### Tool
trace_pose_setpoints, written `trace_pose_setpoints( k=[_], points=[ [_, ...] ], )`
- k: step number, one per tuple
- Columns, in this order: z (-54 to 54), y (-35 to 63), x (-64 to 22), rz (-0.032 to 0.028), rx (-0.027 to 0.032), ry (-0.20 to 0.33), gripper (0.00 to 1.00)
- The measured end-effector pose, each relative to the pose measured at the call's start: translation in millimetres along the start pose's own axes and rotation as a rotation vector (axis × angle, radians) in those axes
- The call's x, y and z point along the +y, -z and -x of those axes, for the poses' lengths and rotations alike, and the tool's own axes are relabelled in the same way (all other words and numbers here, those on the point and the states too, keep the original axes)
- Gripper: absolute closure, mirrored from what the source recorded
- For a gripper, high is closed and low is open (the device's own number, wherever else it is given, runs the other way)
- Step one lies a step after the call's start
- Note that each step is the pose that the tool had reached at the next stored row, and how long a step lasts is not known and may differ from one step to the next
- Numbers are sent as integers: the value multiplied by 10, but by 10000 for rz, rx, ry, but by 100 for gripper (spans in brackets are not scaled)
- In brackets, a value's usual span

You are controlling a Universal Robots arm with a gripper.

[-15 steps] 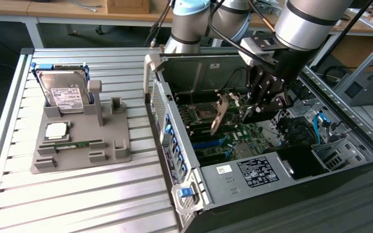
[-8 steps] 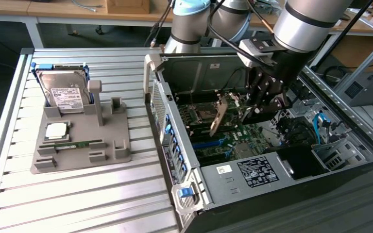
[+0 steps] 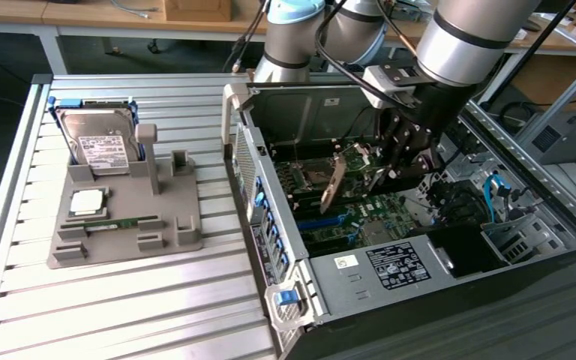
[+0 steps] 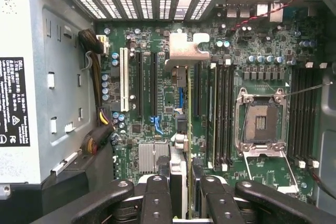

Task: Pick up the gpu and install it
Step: 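Insert the gpu into the slot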

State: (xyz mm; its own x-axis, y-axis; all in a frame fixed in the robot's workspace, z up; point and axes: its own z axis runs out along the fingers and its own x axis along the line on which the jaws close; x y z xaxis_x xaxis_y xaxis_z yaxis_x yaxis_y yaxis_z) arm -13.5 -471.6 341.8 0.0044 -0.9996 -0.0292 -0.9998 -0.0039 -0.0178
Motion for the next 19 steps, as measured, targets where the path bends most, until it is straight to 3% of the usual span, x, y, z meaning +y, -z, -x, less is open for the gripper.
trace_pose_setpoints(
  k=[7,19],
  points=[
    [-3,-90,35,0,-8,0,73],
    [-4,-129,59,-1,-10,0,73]
  ],
)
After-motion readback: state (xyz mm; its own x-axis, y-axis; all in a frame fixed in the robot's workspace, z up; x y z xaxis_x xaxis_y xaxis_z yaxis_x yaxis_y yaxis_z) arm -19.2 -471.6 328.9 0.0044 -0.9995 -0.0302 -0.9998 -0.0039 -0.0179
